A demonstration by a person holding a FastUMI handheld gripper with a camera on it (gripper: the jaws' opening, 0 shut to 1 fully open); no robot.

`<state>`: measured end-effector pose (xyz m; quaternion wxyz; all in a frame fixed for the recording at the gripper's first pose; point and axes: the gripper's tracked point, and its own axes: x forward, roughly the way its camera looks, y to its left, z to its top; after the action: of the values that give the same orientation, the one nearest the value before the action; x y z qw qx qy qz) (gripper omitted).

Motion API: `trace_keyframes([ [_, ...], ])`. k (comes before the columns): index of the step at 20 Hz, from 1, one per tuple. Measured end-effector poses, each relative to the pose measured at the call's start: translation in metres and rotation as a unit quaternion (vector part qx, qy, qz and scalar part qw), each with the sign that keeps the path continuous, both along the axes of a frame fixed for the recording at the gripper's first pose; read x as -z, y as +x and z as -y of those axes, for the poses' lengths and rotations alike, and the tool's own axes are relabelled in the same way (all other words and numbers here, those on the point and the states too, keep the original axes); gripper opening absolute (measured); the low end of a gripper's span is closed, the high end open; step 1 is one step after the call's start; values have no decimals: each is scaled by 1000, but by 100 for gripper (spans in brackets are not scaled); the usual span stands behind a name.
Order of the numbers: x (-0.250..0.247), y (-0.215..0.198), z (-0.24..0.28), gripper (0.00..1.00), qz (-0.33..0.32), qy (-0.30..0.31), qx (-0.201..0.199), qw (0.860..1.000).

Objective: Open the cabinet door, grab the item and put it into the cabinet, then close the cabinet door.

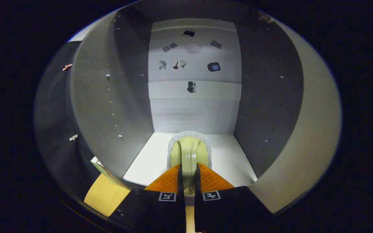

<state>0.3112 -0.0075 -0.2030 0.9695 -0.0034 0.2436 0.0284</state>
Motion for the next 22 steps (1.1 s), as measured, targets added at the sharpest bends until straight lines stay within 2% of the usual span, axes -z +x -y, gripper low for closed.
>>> trace_keyframes([
  [6, 32, 48, 2, 14, -18, 17, 8, 1000],
  [10, 46, 59, 2, 14, -31, 19, 8, 999],
  [17, 45, 77, 1, 16, -12, 37, 13, 999],
  [22, 57, 84, 0, 25, -22, 43, 15, 999],
])
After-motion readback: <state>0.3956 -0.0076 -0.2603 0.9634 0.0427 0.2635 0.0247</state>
